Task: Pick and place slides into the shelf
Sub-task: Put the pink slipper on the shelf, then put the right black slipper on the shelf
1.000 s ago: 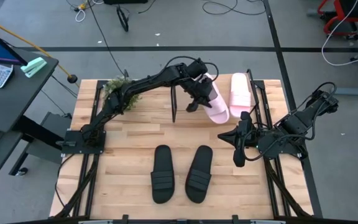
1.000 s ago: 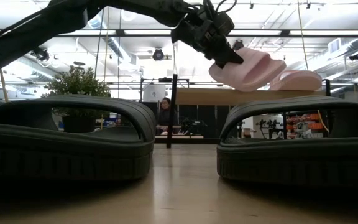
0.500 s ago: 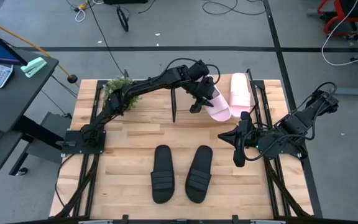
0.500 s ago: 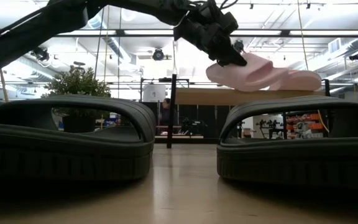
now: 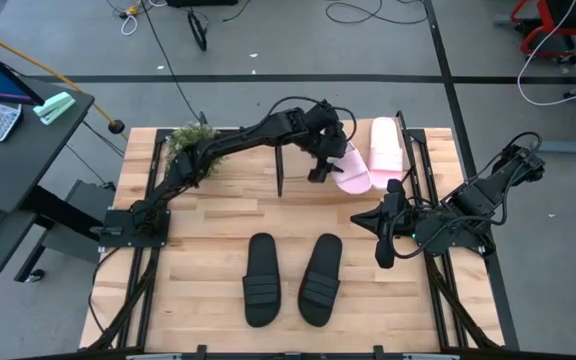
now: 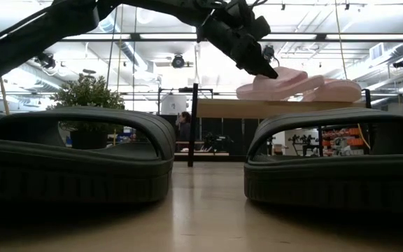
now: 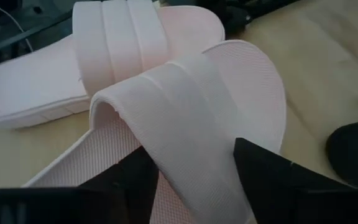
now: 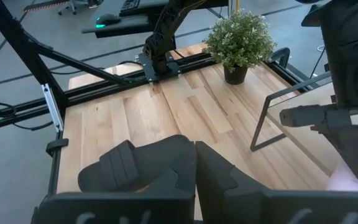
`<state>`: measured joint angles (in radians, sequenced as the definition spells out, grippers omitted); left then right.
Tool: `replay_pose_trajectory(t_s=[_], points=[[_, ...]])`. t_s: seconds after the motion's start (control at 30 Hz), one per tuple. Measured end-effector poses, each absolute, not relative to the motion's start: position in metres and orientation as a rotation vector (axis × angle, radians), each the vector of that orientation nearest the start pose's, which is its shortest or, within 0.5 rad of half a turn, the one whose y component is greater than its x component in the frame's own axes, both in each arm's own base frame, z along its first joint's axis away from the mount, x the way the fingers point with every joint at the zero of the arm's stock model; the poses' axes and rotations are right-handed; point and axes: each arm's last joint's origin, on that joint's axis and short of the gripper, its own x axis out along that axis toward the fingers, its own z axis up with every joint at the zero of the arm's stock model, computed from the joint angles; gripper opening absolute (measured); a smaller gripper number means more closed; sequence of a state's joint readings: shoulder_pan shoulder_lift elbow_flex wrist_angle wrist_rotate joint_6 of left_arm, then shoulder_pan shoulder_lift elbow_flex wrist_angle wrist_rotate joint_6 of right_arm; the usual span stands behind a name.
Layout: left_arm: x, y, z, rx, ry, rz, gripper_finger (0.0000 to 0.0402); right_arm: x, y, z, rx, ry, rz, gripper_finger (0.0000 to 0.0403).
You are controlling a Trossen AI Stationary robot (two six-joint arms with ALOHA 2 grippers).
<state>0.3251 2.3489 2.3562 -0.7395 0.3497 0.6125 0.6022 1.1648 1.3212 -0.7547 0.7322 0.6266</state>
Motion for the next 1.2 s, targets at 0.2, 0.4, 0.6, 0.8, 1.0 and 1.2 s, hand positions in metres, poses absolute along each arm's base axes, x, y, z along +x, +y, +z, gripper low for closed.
replay_pose_trajectory(t_s=[0.2, 0.4, 0.6, 0.8, 1.0, 1.2], points=[[0.5, 0.146, 0.289, 0.432, 0.682, -0.205, 0.0244, 0.194, 0.11, 0.393, 0.244, 0.407, -0.264, 0.0009], [0.5, 0.138, 0.296, 0.528, 0.705, -0.129, 0.0252, 0.194, 0.11, 0.393, 0.247, 0.41, -0.258, 0.0009], [0.494, 0.139, 0.311, 0.591, 0.694, -0.095, 0.0244, 0.194, 0.11, 0.393, 0.255, 0.411, -0.259, 0.001], [0.489, 0.141, 0.32, 0.621, 0.705, -0.047, 0.0247, 0.194, 0.11, 0.393, 0.254, 0.414, -0.256, 0.0011], [0.483, 0.139, 0.319, 0.633, 0.759, -0.087, 0.0238, 0.194, 0.11, 0.393, 0.251, 0.417, -0.257, 0.0011], [0.482, 0.135, 0.317, 0.623, 0.787, -0.103, 0.0227, 0.194, 0.11, 0.392, 0.242, 0.421, -0.251, 0.0014]])
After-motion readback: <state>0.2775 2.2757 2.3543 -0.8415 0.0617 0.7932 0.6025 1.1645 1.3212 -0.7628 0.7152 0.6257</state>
